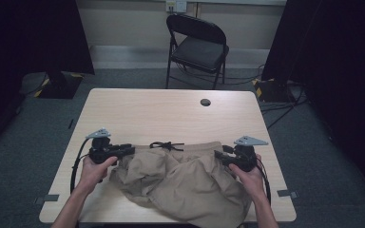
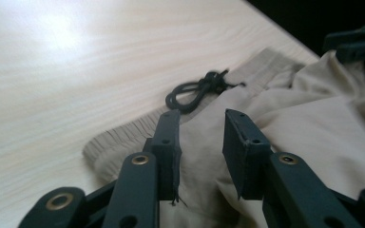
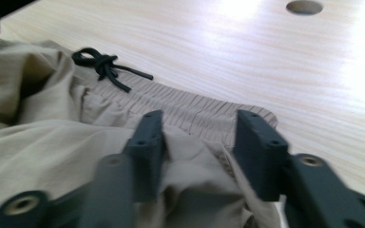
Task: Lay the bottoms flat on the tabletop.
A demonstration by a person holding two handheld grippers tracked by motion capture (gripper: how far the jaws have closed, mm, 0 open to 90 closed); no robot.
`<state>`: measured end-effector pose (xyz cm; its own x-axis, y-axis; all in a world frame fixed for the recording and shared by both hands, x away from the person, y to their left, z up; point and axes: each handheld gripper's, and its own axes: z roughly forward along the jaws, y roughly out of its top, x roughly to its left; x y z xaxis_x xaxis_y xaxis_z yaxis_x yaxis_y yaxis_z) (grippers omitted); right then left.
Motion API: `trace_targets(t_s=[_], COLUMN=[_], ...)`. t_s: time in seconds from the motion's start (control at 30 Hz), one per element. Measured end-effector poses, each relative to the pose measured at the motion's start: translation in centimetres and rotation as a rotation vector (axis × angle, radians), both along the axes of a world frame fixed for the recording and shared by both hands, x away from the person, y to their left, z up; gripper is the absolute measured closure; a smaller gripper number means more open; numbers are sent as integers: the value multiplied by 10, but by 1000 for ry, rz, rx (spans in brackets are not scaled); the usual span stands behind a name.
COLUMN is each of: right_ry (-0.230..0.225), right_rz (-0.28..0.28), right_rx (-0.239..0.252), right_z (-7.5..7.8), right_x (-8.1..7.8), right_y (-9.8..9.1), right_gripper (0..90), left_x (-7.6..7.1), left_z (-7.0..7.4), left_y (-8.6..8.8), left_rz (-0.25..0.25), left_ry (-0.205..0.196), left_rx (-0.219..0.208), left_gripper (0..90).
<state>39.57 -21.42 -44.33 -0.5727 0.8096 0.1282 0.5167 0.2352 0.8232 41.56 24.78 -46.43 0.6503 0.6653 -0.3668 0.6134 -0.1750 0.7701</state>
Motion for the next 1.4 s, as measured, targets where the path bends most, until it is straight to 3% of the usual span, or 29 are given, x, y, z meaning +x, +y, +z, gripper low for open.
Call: trace_targets(t_s=[0.1, 0.13, 0.27, 0.3, 0.33, 0.43, 0.53, 0.63, 0.77, 0.83, 0.97, 1.07, 1.17, 1.27, 1.3, 1.37, 1.4], right_ry=[49, 58, 99, 103, 107, 113, 115, 118, 121, 118, 93, 60, 31, 36, 51, 68, 80], right_rz=[-5, -4, 4, 3, 7, 10, 21, 24, 43, 45, 37, 13, -5, -21, -32, -43, -48], right_rx=[-51, -54, -88, -94, -98, -115, -117, -121, -125, -106, -81, -27, -14, -27, -28, -45, -50], right_z=[-18, -22, -37, -39, -40, -41, -47, -46, -38, -31, -19, -2, 5, 1, -8, -19, -26], right_x=[4, 3, -9, -11, -14, -22, -31, -36, -43, -46, -48, -43, -34, -23, -9, 2, 8], right_y=[5, 5, -1, -2, -4, -7, -12, -14, -14, -18, -26, -35, -35, -30, -25, -20, -19], right_gripper=[615, 616, 615, 615, 614, 613, 613, 601, 466, 428, 383, 365, 366, 391, 410, 412, 423], left_x=[-6, -10, -20, -25, -27, -32, -39, -45, -50, -50, -48, -42, -26, -16, -7, -3, 2], left_z=[-23, -26, -28, -30, -31, -31, -33, -31, -29, -25, -14, -4, 2, 0, -4, -7, -14], left_y=[-6, -5, 4, 6, 9, 18, 24, 26, 28, 30, 33, 37, 45, 45, 44, 43, 42], left_rz=[-30, -31, -45, -54, -67, -43, -41, -50, -62, -58, -51, -31, 17, 38, 64, 67, 67], left_ry=[53, 54, 58, 59, 48, 46, 42, 45, 55, 54, 30, 7, -8, 1, 4, 14, 41], left_rx=[44, 55, 78, 127, 125, 136, 120, 137, 132, 102, 67, 48, 31, 37, 38, 28, 31], left_gripper=[691, 698, 708, 708, 712, 722, 727, 726, 678, 657, 635, 613, 616, 601, 574, 530, 497])
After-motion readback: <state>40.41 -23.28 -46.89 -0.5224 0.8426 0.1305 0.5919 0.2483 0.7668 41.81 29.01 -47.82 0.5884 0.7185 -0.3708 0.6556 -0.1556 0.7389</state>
